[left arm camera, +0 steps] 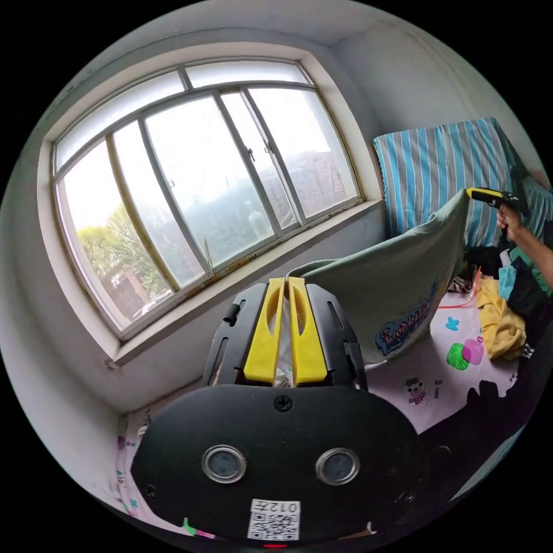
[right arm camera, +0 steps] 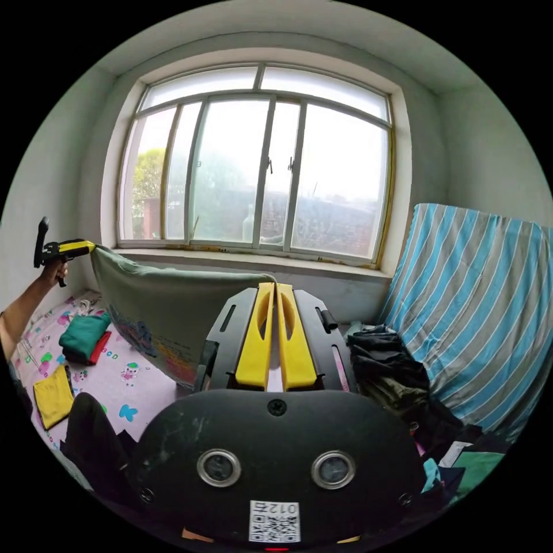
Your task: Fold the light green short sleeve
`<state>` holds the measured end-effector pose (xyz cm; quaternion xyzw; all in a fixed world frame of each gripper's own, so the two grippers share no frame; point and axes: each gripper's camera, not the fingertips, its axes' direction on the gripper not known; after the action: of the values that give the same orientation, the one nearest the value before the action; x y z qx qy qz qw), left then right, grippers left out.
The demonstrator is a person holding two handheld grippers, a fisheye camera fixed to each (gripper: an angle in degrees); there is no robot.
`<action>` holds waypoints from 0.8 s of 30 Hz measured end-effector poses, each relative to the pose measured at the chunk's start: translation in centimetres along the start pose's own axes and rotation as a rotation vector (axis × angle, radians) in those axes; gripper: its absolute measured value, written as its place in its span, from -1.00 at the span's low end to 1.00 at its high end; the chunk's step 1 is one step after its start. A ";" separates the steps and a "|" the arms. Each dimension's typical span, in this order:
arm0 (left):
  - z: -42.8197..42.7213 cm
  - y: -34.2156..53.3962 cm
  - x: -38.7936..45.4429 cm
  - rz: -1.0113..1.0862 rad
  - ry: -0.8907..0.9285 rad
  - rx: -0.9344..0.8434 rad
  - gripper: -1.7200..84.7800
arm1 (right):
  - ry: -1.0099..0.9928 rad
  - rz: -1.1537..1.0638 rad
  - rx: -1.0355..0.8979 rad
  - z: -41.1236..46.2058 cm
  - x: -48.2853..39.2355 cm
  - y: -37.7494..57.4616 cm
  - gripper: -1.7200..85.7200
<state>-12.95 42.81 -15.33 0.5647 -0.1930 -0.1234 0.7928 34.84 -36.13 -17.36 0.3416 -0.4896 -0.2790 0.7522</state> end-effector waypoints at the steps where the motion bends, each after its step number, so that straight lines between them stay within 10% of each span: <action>1: -0.5 0.2 -0.1 -0.005 -0.001 0.005 -0.96 | 0.008 0.006 0.006 -1.0 -0.4 -0.1 -0.98; 16: -9.4 -0.2 0.1 0.056 -0.041 0.131 -0.96 | 0.118 -0.008 0.210 -10.7 -3.0 1.7 -0.98; 24: 2.9 -5.9 -0.7 0.100 0.039 -0.003 -0.96 | 0.148 -0.035 0.055 -0.1 0.0 0.7 -0.98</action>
<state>-14.75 38.68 -20.16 0.5554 -0.2052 -0.0727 0.8025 34.98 -35.70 -16.80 0.3903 -0.4339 -0.2527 0.7717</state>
